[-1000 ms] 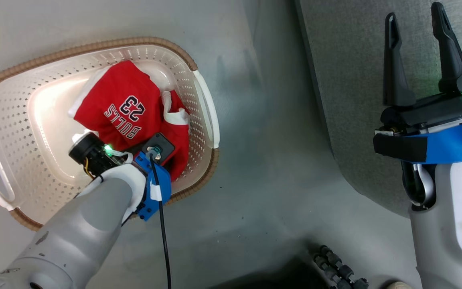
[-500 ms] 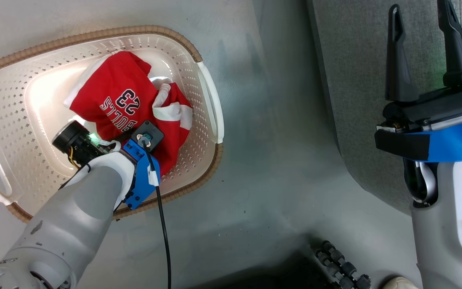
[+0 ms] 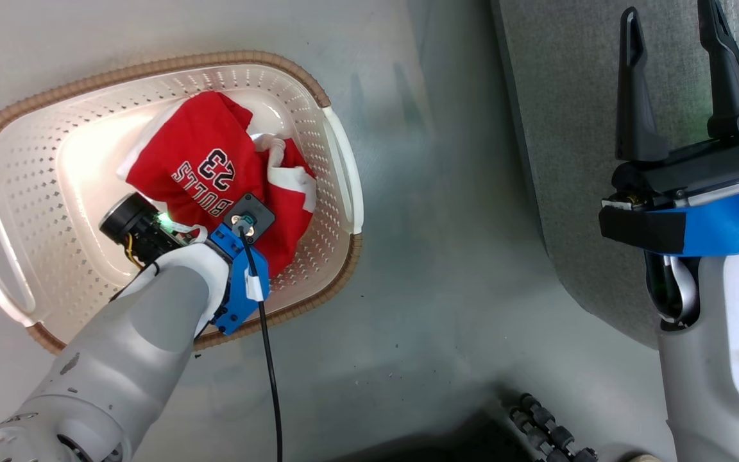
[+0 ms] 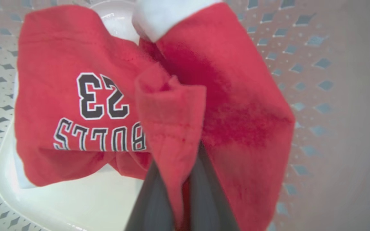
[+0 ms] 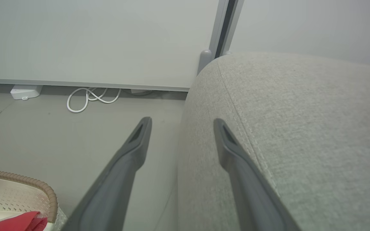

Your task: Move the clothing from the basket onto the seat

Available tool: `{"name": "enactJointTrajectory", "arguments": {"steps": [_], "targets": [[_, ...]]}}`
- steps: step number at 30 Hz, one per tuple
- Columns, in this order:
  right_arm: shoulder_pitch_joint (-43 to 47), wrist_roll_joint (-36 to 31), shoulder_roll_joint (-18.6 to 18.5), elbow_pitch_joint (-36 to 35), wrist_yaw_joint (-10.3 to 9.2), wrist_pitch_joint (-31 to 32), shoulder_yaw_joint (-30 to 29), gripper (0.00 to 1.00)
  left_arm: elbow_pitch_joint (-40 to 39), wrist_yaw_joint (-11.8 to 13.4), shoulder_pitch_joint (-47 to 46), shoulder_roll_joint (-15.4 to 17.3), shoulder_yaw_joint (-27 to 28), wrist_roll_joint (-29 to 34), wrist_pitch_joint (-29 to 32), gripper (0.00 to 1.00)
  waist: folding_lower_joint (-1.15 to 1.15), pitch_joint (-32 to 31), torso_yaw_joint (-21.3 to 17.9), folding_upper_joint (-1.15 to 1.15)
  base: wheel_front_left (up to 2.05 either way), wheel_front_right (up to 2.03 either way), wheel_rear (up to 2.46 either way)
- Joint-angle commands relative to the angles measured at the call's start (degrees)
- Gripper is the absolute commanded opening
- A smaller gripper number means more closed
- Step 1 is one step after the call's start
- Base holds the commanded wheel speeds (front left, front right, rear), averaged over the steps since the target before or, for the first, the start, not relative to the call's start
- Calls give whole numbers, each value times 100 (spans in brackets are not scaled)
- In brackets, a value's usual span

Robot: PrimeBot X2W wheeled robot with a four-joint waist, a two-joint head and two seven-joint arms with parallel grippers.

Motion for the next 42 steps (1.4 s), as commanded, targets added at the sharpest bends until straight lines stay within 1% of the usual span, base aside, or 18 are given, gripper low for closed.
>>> {"name": "enactJointTrajectory", "arguments": {"steps": [1, 10, 19, 25, 30, 33, 38, 42], "targets": [[-37, -18, -18, 13, 1, -23, -13, 100, -19, -2, 15, 3, -20, -27, -52, 0, 0, -47, 31, 0, 0, 0, 0], [12, 22, -85, 117, 1, -22, -51, 100, -290, -2, 49, -258, -18, -63, -391, 0, 0, -435, 256, 0, 0, 0, 0], [237, 12, -186, 285, 1, -22, -157, 100, -594, -2, 283, -573, -19, -194, -845, 0, 0, -1073, 576, 0, 0, 0, 0], [385, 39, -252, 435, 1, -23, -172, 100, -767, -3, 440, -681, -19, -307, -1119, 0, 0, -1573, 748, 0, 0, 0, 0], [567, 42, -320, 559, 1, -23, -198, 100, -938, -3, 547, -715, -14, -318, -1208, 0, 0, -2007, 902, 0, 0, 0, 0], [697, 41, -353, 631, 1, -22, -225, 100, -1261, 3, 549, -709, 188, -187, -1211, 0, 0, -2282, 997, 0, 0, 0, 0], [984, 33, -375, 745, 1, -23, -281, 100, -1875, 110, 796, -615, 625, 92, -1212, 0, 0, -2773, 1128, 0, 0, 0, 0], [1199, 18, -381, 823, 1, -22, -308, 100, -2299, 148, 991, -551, 933, 345, -1212, 0, 0, -3129, 1207, 0, 0, 0, 0]]}}
